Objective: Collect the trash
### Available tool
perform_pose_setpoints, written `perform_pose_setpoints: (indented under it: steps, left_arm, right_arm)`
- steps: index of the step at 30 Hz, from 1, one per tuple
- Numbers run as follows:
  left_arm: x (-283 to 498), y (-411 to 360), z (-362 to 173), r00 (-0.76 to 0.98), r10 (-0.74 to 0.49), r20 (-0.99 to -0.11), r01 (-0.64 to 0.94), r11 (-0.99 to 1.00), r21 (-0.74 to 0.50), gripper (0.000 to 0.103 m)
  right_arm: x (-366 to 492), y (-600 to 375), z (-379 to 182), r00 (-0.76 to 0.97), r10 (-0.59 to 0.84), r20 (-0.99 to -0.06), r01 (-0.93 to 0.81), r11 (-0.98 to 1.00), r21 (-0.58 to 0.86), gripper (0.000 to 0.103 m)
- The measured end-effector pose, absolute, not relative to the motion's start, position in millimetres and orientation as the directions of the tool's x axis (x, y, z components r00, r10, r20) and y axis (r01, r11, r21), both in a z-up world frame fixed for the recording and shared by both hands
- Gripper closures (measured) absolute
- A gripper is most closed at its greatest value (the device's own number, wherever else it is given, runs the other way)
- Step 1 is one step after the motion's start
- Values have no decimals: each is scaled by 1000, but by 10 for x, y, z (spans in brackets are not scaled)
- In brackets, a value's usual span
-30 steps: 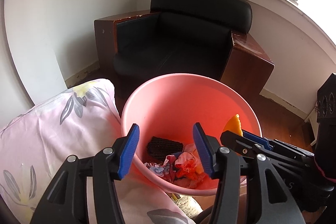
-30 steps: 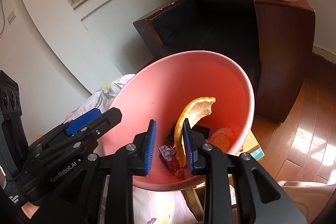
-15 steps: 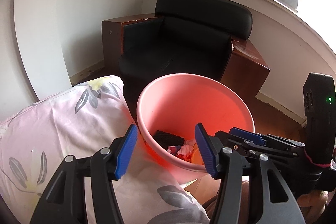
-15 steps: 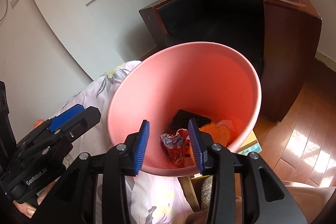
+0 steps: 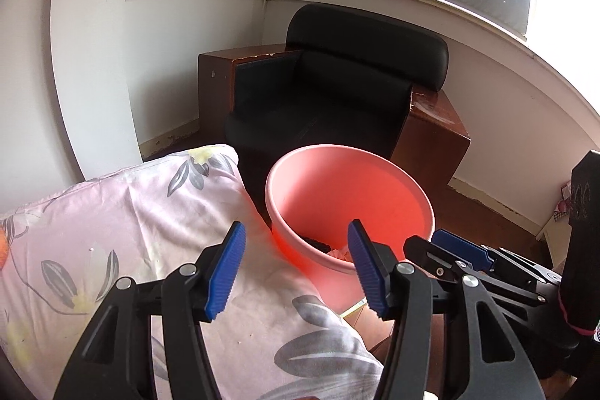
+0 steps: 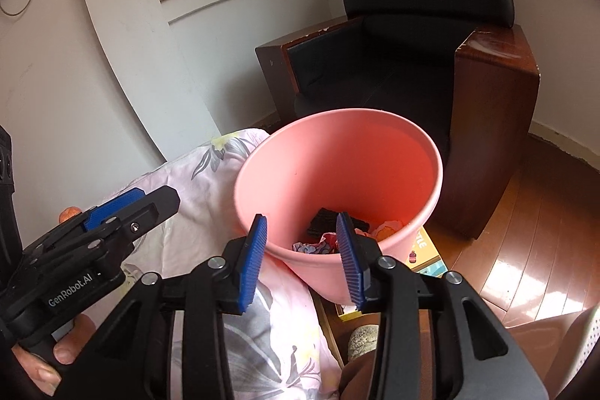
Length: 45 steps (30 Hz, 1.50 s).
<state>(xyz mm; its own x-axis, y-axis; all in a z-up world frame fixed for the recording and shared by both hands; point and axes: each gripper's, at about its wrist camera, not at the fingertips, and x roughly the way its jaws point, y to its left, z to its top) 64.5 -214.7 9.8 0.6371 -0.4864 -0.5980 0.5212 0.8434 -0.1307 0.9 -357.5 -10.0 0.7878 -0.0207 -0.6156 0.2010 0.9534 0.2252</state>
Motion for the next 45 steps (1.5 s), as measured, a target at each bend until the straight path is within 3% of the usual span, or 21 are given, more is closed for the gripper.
perform_pose_setpoints:
  steps: [3, 5, 8, 23, 45]
  left_arm:
    - [528, -2054, 155, 649, -484, -587, 525, 843, -114, 47]
    - [452, -1996, 186, 656, -481, -581, 524, 845, -108, 48]
    - [365, -1937, 223, 662, -483, -574, 521, 846, -112, 48]
    - [109, -1620, 267, 685, -469, -558, 491, 863, -123, 50]
    - [177, -1482, 200, 679, -460, -572, 468, 872, -147, 53]
  right_arm:
    - [-94, -3498, -58, 801, -46, -597, 221, 950, 223, 61]
    - [-153, -3454, -37, 807, -47, -588, 224, 947, 231, 53]
    - [-206, -3374, -18, 810, -57, -583, 222, 951, 217, 52]
    - [-368, -3041, 13, 819, -114, -562, 223, 967, 128, 52]
    - [-318, -2968, 2, 811, -86, -578, 203, 969, 141, 52]
